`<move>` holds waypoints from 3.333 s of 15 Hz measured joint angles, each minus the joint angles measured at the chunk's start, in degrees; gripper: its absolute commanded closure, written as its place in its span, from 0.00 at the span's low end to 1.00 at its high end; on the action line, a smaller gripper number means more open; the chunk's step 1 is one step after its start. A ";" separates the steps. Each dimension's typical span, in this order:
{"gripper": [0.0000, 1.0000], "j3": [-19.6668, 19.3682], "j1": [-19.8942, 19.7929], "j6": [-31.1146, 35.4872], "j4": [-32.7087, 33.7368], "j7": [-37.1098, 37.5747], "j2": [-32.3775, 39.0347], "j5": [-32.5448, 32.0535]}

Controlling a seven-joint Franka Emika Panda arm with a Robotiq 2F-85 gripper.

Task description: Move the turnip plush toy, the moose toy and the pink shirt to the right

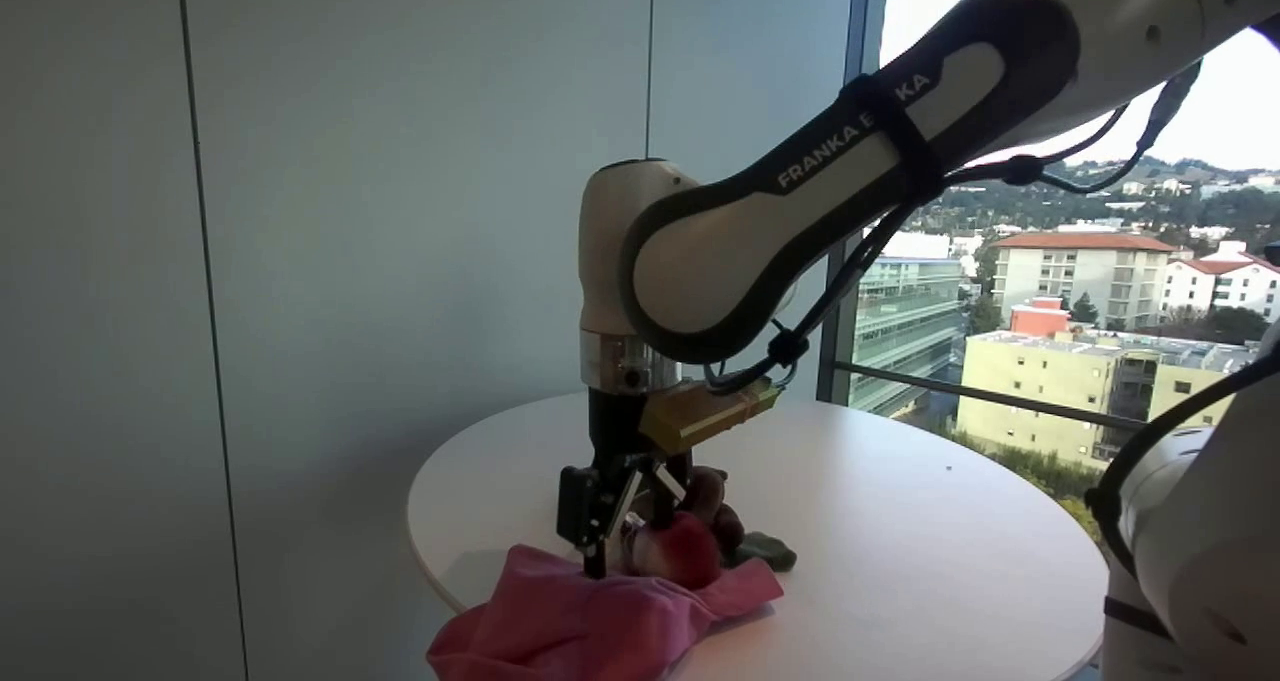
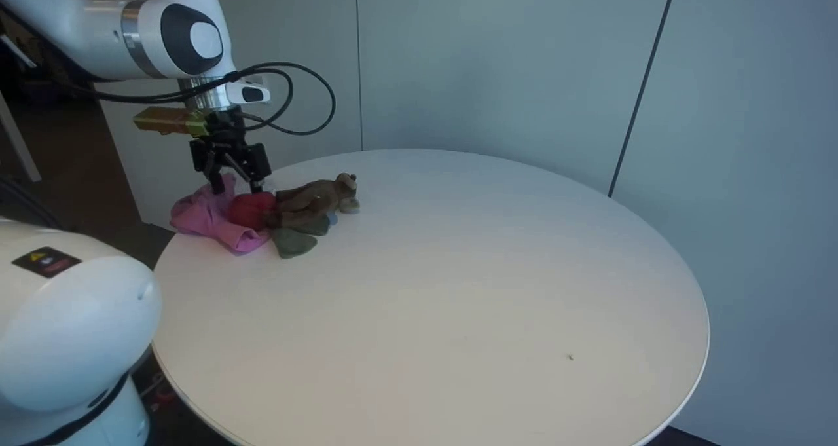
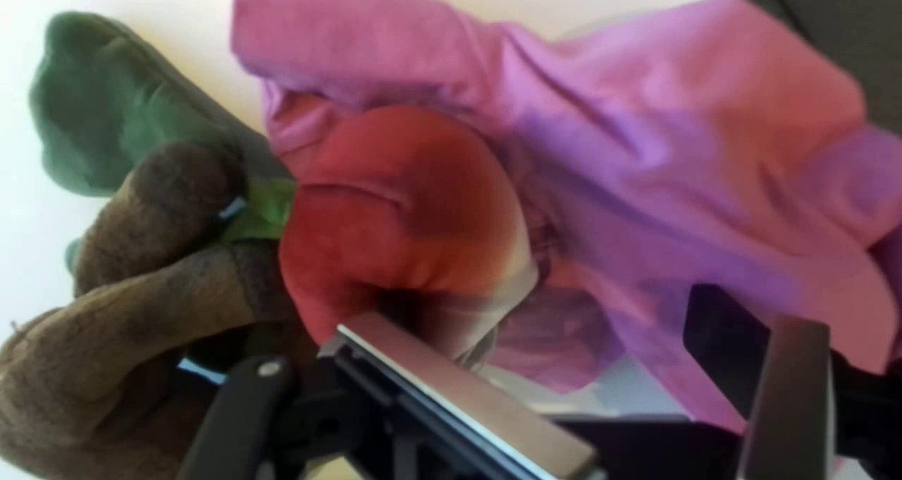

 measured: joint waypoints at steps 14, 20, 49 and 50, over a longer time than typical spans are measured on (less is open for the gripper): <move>0.67 0.09 -1.08 -15.12 -2.09 8.84 -0.97 -11.34; 0.93 -3.80 -0.60 -25.21 1.63 4.51 -0.60 -2.67; 0.94 -15.47 -12.56 -22.59 15.37 35.16 13.22 -51.59; 0.94 -15.89 -12.64 -23.39 15.48 36.53 13.60 -50.77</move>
